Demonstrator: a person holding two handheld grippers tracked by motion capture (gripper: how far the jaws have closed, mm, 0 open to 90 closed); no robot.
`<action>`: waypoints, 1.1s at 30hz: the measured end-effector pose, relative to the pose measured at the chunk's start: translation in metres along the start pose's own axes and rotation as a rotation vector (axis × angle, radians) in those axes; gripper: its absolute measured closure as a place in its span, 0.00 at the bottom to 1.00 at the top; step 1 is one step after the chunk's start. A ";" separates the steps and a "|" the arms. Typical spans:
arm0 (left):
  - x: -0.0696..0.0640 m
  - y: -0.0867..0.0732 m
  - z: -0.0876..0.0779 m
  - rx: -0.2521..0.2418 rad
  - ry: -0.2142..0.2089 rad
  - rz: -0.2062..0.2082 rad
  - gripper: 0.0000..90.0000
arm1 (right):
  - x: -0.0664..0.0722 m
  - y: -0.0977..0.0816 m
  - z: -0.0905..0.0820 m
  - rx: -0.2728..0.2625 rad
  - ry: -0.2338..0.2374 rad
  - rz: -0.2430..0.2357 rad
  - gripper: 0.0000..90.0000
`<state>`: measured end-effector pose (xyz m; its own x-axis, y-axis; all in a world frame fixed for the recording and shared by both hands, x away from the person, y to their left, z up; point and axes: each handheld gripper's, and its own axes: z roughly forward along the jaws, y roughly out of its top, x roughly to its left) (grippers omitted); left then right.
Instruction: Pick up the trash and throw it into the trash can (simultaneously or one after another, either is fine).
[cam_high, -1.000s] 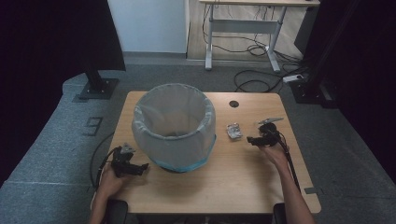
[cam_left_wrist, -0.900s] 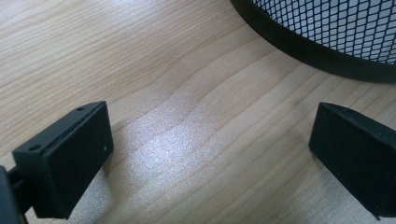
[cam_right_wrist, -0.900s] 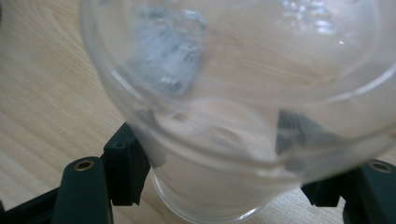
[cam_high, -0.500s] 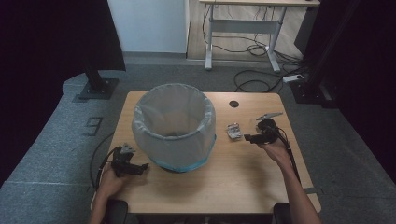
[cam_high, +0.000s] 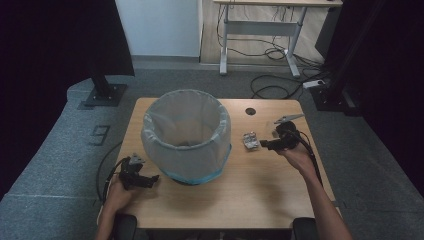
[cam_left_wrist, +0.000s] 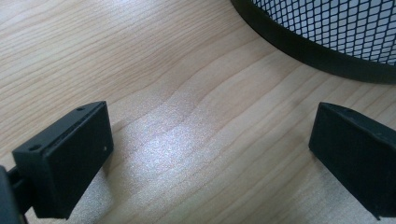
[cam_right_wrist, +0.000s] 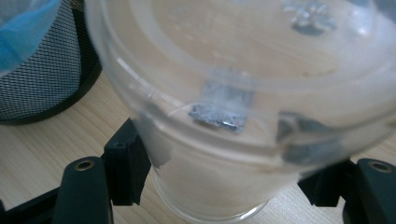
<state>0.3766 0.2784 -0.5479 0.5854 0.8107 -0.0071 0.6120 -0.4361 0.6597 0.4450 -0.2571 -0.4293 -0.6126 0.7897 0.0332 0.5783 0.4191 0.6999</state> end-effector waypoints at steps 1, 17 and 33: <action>0.000 0.000 0.000 0.000 0.000 0.000 0.00 | 0.000 0.000 0.000 0.000 0.000 0.000 0.32; 0.000 0.000 0.000 0.001 0.000 0.001 0.00 | 0.013 0.036 -0.025 -0.010 0.059 -0.058 0.32; 0.000 0.000 0.001 -0.003 0.001 -0.001 0.00 | 0.019 0.071 -0.053 -0.025 0.076 -0.092 0.33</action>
<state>0.3770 0.2779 -0.5482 0.5842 0.8116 -0.0070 0.6110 -0.4341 0.6620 0.4457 -0.2357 -0.3414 -0.7023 0.7116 0.0215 0.5045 0.4761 0.7203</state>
